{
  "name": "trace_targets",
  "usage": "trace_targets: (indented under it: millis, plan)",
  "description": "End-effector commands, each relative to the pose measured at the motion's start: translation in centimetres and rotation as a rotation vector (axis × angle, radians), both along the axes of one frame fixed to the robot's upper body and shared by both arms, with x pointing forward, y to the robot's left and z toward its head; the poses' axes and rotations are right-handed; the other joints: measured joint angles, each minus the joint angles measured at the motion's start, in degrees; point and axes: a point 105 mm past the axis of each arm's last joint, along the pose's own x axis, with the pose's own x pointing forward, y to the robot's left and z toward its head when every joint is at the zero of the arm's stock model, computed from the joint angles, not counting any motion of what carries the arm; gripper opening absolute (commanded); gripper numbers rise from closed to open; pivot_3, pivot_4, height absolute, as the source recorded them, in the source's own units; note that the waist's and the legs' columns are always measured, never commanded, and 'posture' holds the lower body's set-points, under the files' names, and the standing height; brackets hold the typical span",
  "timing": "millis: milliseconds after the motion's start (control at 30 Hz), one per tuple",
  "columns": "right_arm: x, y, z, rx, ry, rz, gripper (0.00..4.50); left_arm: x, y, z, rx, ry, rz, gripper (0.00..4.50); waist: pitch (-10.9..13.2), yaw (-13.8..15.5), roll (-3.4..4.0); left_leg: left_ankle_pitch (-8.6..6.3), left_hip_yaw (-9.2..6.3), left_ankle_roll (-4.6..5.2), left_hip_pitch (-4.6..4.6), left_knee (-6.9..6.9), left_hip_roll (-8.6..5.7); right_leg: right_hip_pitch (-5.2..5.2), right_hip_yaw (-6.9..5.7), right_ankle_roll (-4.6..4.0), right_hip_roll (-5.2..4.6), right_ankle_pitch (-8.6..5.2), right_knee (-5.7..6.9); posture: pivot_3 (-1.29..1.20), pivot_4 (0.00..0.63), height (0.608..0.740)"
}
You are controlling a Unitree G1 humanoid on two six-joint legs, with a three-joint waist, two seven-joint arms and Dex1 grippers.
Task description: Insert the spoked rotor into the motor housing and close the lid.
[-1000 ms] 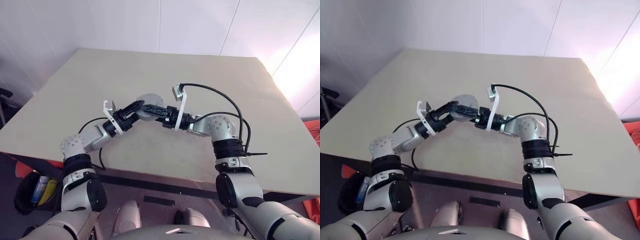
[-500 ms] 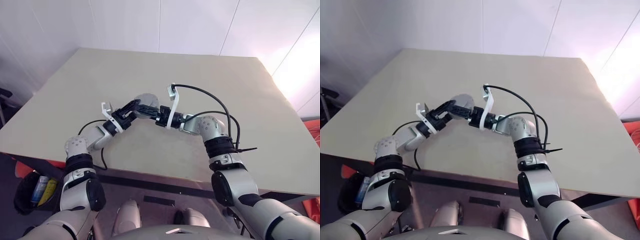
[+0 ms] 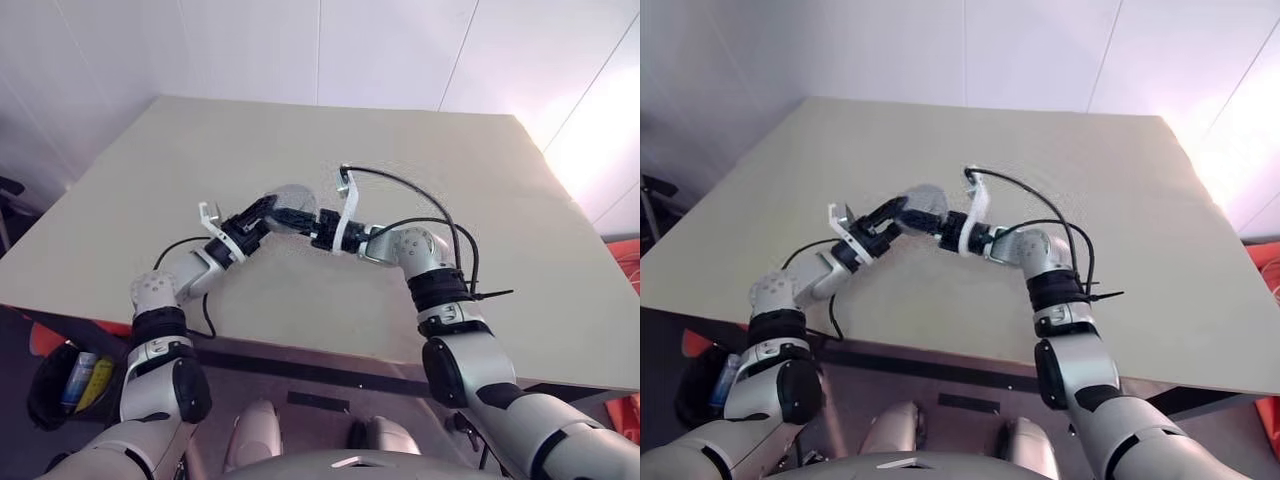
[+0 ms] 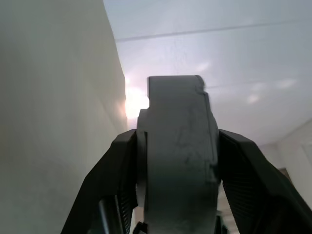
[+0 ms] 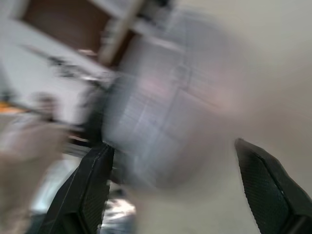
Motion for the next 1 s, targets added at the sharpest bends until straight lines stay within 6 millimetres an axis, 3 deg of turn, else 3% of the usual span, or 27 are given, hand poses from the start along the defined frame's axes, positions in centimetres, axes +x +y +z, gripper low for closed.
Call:
trace_targets:
  millis: [33,333,600,733,1000]
  plan:
    - [0.9,-2.3,-1.1,-0.069,0.015,-0.099,4.47,0.5,3.8,4.6,-0.034,-0.185,0.166,2.26,0.0,-0.1,-0.18,0.0,-0.01,0.0,0.0,0.01,0.0,0.01,0.0,0.01,0.01,0.01,0.0,0.0,0.0,0.74]
    - [1.1,-2.4,-1.1,-0.073,0.013,-0.108,4.47,0.6,4.6,4.6,-0.046,-0.186,0.219,2.26,0.0,0.1,-0.27,-0.01,-0.02,0.02,-0.06,0.08,0.0,0.02,-0.01,-0.01,0.01,0.0,0.0,0.0,0.0,0.74]
    - [1.3,-2.6,-0.6,-0.053,-0.009,-0.124,4.47,1.4,7.5,3.4,-0.031,-0.147,0.399,2.26,0.0,-0.1,-0.27,-0.01,-0.01,0.01,-0.01,0.09,0.06,0.02,-0.01,-0.01,0.04,0.01,0.04,0.0,0.0,0.74]
    - [1.2,-2.6,0.0,-0.033,-0.028,-0.126,4.47,1.6,9.7,1.0,-0.051,-0.05,0.511,2.26,0.0,-0.1,-0.27,-0.01,0.0,0.01,0.01,0.09,0.06,0.02,-0.01,0.0,0.05,0.01,0.05,0.0,0.0,0.74]
    - [0.9,-2.9,1.0,-0.014,-0.063,-0.13,4.47,1.6,10.3,-2.1,-0.032,0.061,0.556,2.26,0.0,0.3,-0.29,-0.01,-0.02,0.01,-0.03,0.09,0.05,0.03,-0.02,0.01,0.04,0.01,0.03,0.0,0.0,0.74]
